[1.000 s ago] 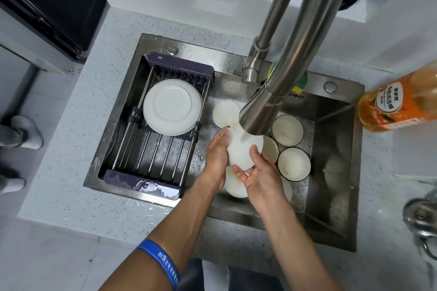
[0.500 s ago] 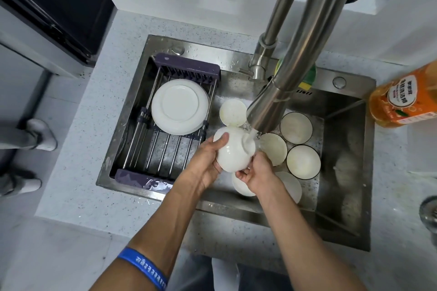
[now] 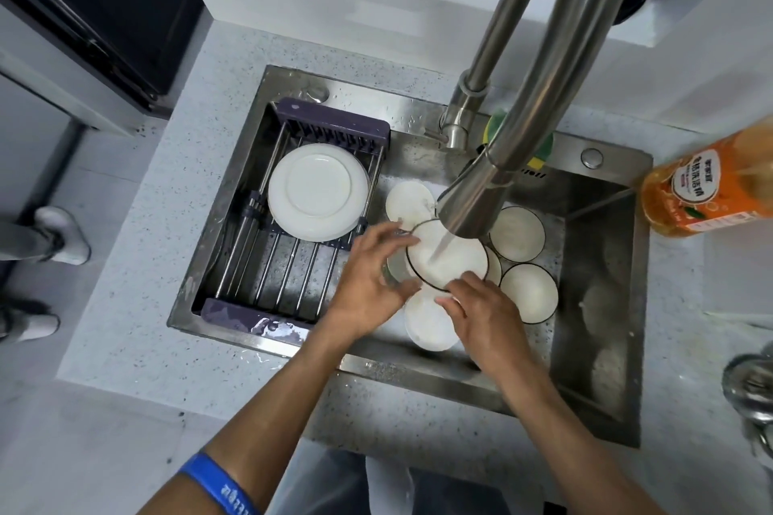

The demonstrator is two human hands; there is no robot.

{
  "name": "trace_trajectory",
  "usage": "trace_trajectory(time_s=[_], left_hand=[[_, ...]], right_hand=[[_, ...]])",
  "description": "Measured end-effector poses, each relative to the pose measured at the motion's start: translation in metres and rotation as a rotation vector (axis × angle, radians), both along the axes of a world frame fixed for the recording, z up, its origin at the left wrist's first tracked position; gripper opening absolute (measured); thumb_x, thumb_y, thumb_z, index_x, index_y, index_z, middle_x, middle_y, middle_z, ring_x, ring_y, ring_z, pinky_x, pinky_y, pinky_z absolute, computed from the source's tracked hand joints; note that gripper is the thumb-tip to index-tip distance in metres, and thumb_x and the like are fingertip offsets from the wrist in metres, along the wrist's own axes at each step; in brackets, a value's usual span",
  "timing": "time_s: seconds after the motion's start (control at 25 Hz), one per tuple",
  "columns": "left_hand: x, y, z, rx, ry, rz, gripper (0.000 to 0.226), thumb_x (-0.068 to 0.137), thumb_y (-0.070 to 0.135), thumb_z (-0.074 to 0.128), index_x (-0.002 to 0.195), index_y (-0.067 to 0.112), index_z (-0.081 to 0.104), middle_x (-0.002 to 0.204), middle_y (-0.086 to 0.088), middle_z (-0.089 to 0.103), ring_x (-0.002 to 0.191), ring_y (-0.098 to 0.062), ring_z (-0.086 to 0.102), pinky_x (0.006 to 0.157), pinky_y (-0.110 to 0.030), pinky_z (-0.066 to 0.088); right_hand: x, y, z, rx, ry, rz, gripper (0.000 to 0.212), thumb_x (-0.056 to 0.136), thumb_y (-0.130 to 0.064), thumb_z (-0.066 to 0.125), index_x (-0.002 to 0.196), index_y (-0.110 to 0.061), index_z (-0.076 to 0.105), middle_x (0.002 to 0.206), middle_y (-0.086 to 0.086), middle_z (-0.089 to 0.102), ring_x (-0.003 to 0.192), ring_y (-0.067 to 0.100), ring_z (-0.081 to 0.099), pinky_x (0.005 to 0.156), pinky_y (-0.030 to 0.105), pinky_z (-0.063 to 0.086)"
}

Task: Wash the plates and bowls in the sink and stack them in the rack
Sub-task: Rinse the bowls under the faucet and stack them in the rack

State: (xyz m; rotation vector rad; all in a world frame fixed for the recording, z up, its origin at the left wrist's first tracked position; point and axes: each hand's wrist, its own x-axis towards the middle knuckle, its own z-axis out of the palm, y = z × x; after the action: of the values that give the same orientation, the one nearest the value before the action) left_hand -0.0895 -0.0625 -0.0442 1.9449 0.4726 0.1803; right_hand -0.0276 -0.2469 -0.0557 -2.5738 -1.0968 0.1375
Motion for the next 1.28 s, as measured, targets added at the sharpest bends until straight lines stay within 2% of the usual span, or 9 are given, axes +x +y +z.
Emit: trace_trajectory(time_s=[0.08,0.16,0.32,0.64,0.76,0.96,1.16,1.24,1.28], left_hand=[[-0.002,-0.004,0.006,-0.600,0.167,0.382,0.041,0.087,0.007,0.069,0.127,0.018,0.064,0.127,0.008,0.062,0.116,-0.003,0.057,0.093,-0.016,0.047],[-0.006,-0.004,-0.002,-0.813,0.293,0.568,0.033,0.094,0.014,0.063,0.127,0.015,0.063,0.121,-0.002,0.069,0.108,-0.015,0.065,0.086,-0.025,0.051],[-0.011,-0.007,-0.008,-0.887,0.362,0.618,0.026,0.096,0.018,0.060,0.120,0.011,0.066,0.115,-0.008,0.071,0.097,-0.019,0.066,0.083,-0.030,0.051],[0.006,-0.020,-0.002,-0.953,0.337,0.607,0.016,0.096,0.018,0.059,0.110,0.015,0.067,0.099,-0.005,0.072,0.088,-0.019,0.065,0.082,-0.034,0.051],[0.008,-0.019,-0.003,-0.945,0.332,0.598,0.020,0.096,0.019,0.059,0.115,0.013,0.067,0.102,-0.006,0.071,0.092,-0.019,0.065,0.088,-0.036,0.051],[0.010,-0.018,-0.001,-0.959,0.327,0.616,0.013,0.097,0.019,0.057,0.106,0.017,0.067,0.101,-0.007,0.071,0.090,-0.019,0.064,0.082,-0.032,0.049],[0.010,-0.020,-0.003,-0.967,0.339,0.570,0.020,0.097,0.018,0.057,0.114,0.010,0.067,0.108,-0.010,0.072,0.096,-0.020,0.065,0.080,-0.030,0.051],[0.010,-0.021,-0.002,-0.980,0.326,0.534,0.026,0.097,0.021,0.059,0.119,0.009,0.065,0.112,-0.012,0.072,0.096,-0.019,0.065,0.082,-0.029,0.052],[0.010,-0.022,0.001,-0.990,0.306,0.497,0.029,0.097,0.022,0.059,0.123,0.009,0.064,0.116,-0.012,0.071,0.097,-0.017,0.065,0.085,-0.029,0.052]], right_hand=[[-0.006,0.003,0.004,-0.004,-0.022,0.007,0.019,0.086,-0.025,0.072,0.076,-0.012,0.062,0.078,0.001,0.056,0.062,0.026,0.054,0.053,0.034,0.048],[-0.003,0.009,0.007,-0.011,-0.032,-0.045,0.021,0.081,-0.021,0.078,0.072,-0.012,0.062,0.076,0.002,0.058,0.060,0.027,0.053,0.053,0.032,0.045],[-0.014,0.012,0.006,-0.102,0.014,-0.092,0.021,0.081,-0.023,0.079,0.073,-0.012,0.063,0.077,0.002,0.056,0.060,0.028,0.054,0.048,0.037,0.048],[-0.019,0.024,0.017,-0.122,0.045,-0.110,0.024,0.076,-0.021,0.084,0.069,-0.012,0.062,0.074,0.001,0.057,0.059,0.027,0.055,0.044,0.034,0.046],[-0.017,0.029,0.019,-0.137,0.025,-0.145,0.024,0.076,-0.020,0.084,0.069,-0.012,0.062,0.073,0.001,0.056,0.058,0.027,0.055,0.043,0.033,0.043],[-0.019,0.033,0.016,-0.124,0.000,-0.135,0.026,0.070,-0.017,0.088,0.067,-0.012,0.062,0.070,0.001,0.056,0.057,0.026,0.053,0.042,0.032,0.043],[-0.021,0.034,0.015,-0.115,-0.060,-0.112,0.027,0.067,-0.018,0.090,0.066,-0.013,0.063,0.068,0.001,0.056,0.057,0.026,0.054,0.042,0.030,0.043],[-0.015,0.034,0.014,-0.056,0.019,-0.153,0.021,0.072,-0.020,0.086,0.072,-0.015,0.065,0.071,-0.002,0.059,0.060,0.025,0.055,0.048,0.030,0.041],[-0.013,0.033,0.016,0.025,0.169,-0.229,0.016,0.078,-0.022,0.082,0.077,-0.016,0.067,0.073,-0.004,0.062,0.063,0.023,0.057,0.053,0.029,0.042]])
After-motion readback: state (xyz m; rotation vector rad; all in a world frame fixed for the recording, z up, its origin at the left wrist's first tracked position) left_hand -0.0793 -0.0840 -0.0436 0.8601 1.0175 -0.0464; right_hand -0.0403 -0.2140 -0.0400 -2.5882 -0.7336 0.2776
